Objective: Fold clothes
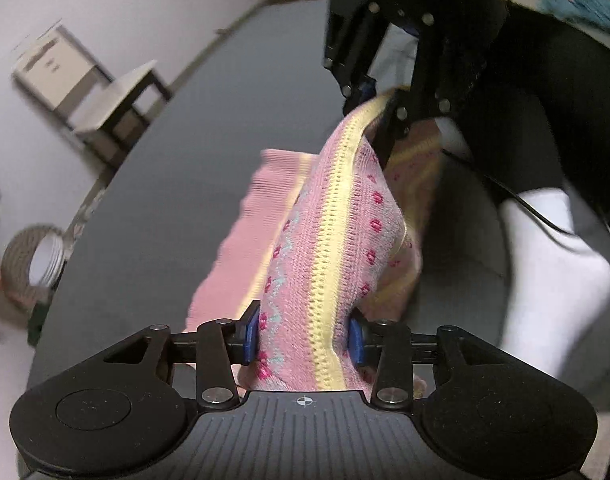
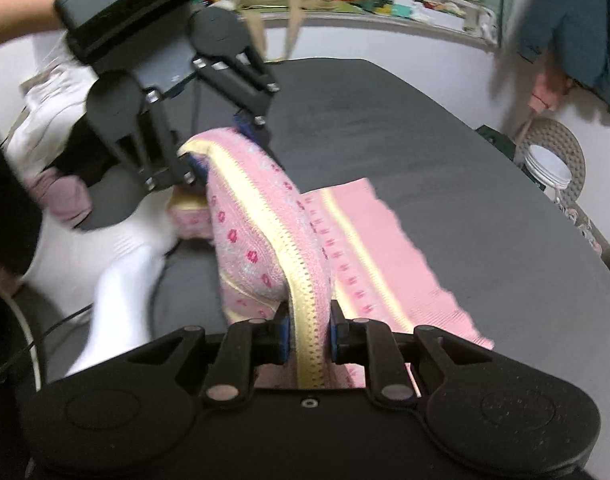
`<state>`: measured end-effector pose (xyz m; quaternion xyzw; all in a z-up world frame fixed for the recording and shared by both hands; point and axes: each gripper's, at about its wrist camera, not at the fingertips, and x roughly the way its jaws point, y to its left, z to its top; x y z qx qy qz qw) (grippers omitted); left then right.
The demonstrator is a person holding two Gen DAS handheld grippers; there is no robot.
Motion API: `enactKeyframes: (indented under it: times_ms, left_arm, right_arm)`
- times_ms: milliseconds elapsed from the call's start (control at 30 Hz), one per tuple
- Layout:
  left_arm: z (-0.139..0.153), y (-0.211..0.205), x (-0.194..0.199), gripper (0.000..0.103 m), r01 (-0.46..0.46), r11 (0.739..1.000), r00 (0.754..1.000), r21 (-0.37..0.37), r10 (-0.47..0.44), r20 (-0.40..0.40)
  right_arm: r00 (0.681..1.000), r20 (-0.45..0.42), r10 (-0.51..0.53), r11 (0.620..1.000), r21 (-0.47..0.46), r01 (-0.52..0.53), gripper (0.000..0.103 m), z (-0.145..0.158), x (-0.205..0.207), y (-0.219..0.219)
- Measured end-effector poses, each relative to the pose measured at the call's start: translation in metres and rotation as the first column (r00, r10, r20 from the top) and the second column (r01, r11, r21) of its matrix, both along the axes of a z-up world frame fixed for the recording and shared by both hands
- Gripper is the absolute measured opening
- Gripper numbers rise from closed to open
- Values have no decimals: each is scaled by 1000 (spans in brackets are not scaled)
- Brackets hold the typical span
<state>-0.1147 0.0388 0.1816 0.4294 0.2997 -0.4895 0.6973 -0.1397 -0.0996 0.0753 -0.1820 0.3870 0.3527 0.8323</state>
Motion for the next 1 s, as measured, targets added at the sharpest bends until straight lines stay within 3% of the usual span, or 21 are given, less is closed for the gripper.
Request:
enactKeyframes:
  times_ms: [67, 200, 333, 433, 567, 633, 700, 800, 933, 1000]
  left_arm:
    - [-3, 3, 12, 47, -49, 998, 999, -29, 48, -6]
    - [-12, 12, 34, 66, -172, 983, 984, -70, 175, 29]
    - [-19, 28, 58, 67, -330, 939, 937, -100, 338, 82]
    - [-23, 48, 71, 67, -449, 878, 887, -164, 460, 35]
    - [-28, 76, 71, 67, -570, 750, 813, -336, 575, -94]
    - [-31, 84, 63, 67, -592, 692, 796, -414, 583, -164]
    - [-34, 87, 53, 67, -585, 656, 804, -477, 548, -232]
    - [-49, 75, 48, 67, -587, 635, 807, -501, 508, -301]
    - [-80, 52, 42, 67, -621, 661, 783, -421, 540, -308]
    - [-92, 44, 40, 67, -638, 669, 770, -381, 574, -280]
  right_arm:
    - [1000, -6, -13, 1000, 7, 13, 18, -2, 16, -2]
    - [998, -37, -41, 999, 22, 42, 18, -15, 48, -7]
    - [996, -52, -78, 997, 8, 79, 18, -29, 71, -14]
    - [994, -64, -86, 996, 17, 88, 18, -41, 91, -18]
    - [989, -110, -95, 995, 17, 98, 18, -59, 115, -23]
    - [986, -131, -100, 994, 27, 105, 18, -62, 122, -27]
    - [983, -151, -106, 993, 43, 114, 18, -64, 127, -31]
    - [975, -185, -127, 988, 64, 141, 18, -66, 132, -38]
    - [953, -233, -195, 971, 89, 221, 22, -72, 135, -49]
    - [936, -250, -248, 953, 111, 282, 38, -72, 133, -60]
